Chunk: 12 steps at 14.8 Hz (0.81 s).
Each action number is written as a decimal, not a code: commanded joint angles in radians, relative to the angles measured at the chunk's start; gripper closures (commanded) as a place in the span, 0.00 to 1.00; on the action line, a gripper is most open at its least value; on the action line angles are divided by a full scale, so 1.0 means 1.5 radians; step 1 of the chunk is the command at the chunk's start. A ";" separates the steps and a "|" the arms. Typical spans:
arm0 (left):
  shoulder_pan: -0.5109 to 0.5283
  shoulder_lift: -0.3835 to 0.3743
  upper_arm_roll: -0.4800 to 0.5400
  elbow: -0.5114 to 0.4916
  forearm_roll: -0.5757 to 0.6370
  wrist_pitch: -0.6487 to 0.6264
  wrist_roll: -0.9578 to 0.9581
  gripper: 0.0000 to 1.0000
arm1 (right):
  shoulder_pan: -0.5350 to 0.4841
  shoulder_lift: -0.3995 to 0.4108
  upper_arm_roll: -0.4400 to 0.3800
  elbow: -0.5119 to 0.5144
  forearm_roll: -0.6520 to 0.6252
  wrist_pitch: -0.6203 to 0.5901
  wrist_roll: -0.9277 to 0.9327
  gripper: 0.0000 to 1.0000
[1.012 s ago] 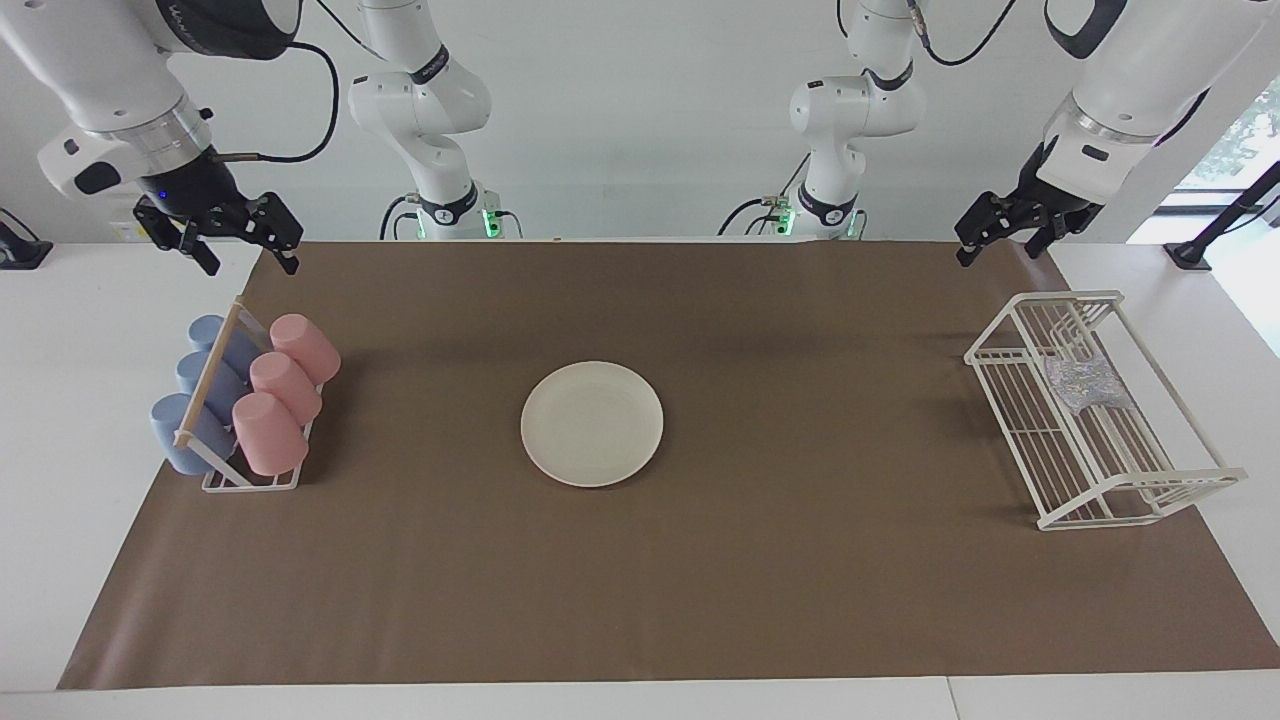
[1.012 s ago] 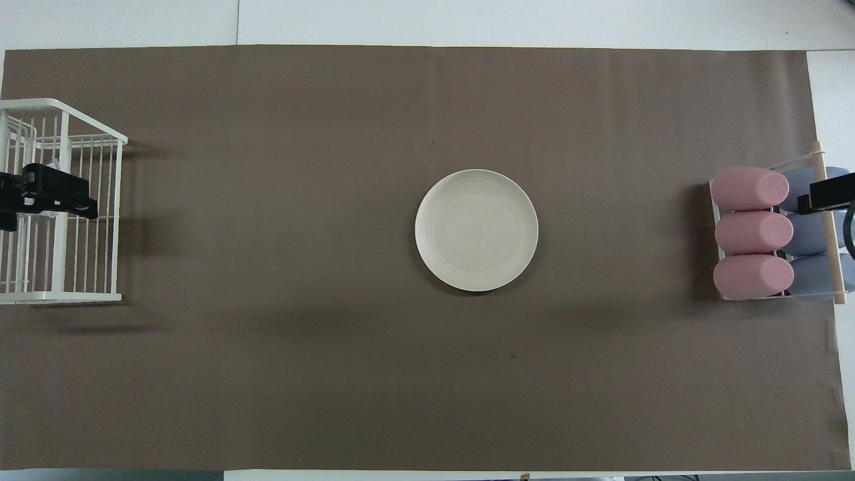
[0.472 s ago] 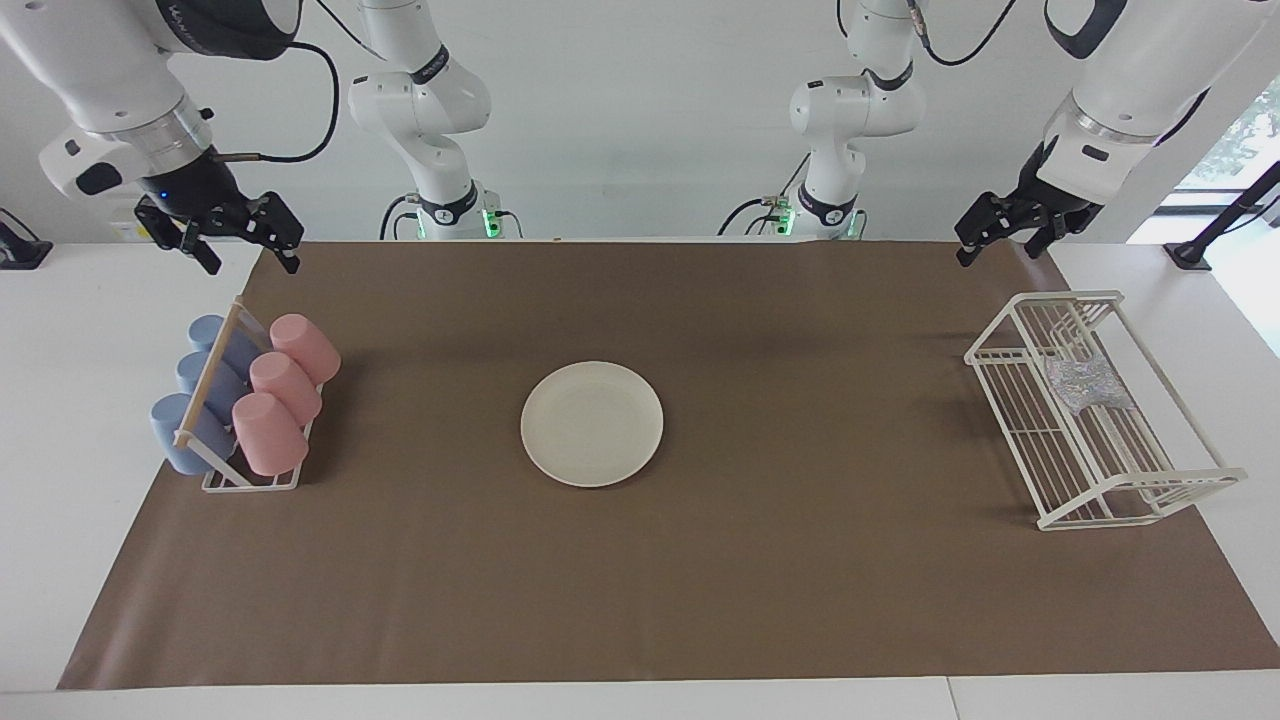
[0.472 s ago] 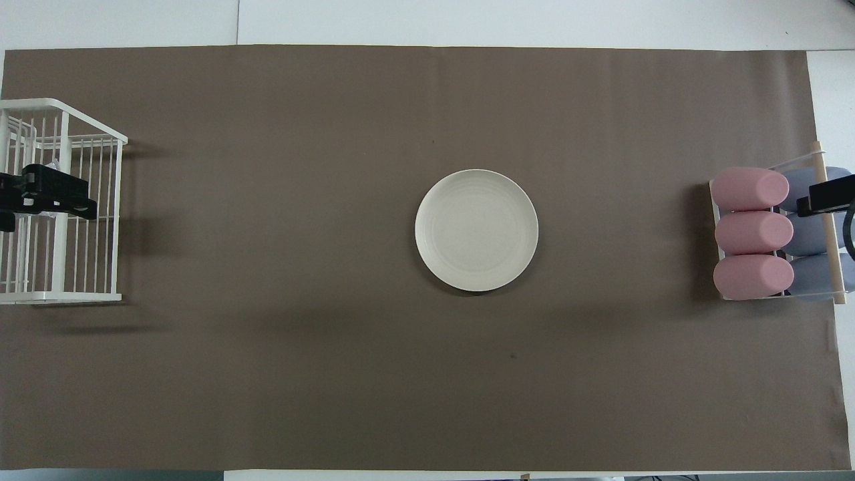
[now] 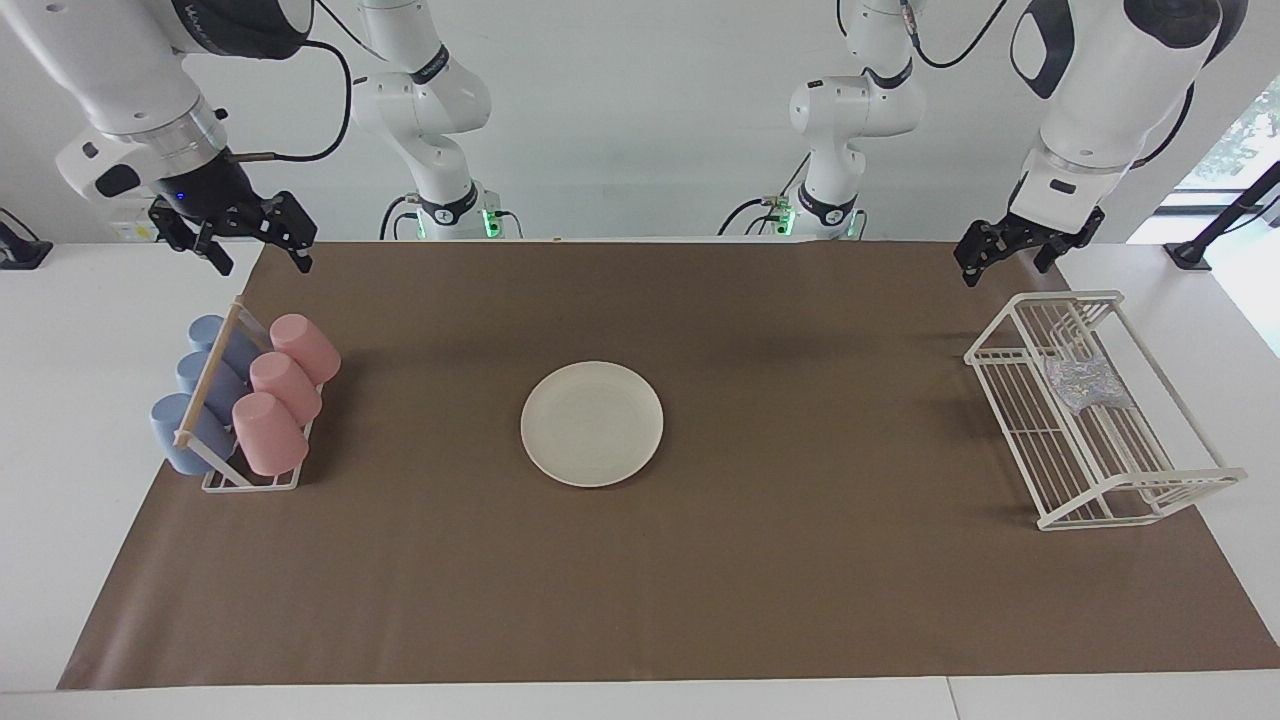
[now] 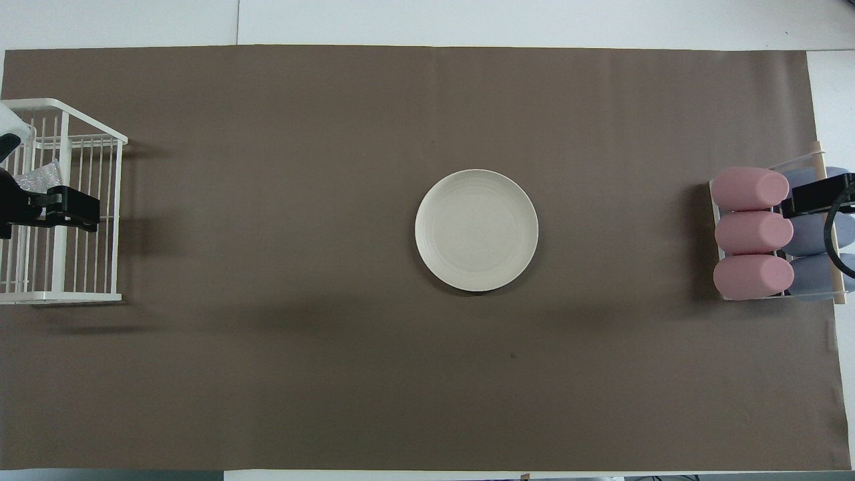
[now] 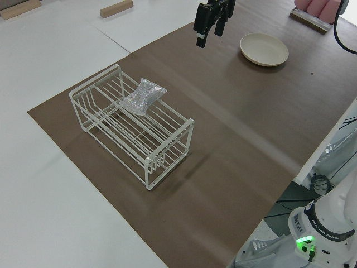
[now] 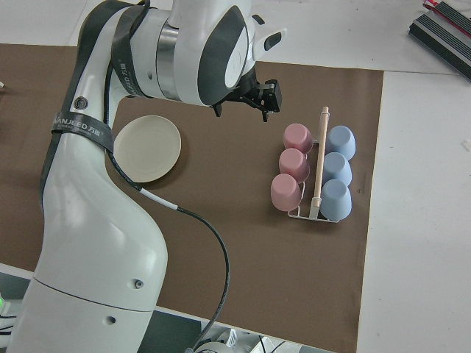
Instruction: Wipe plate with sponge
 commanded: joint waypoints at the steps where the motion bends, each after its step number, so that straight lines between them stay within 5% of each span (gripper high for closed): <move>1: -0.036 -0.003 0.003 -0.039 0.086 0.017 -0.059 0.00 | -0.008 -0.005 0.002 -0.003 0.008 -0.018 0.013 0.00; 12: -0.098 0.159 0.002 -0.046 0.437 0.023 -0.123 0.00 | 0.017 -0.015 0.004 -0.028 0.010 0.006 0.655 0.00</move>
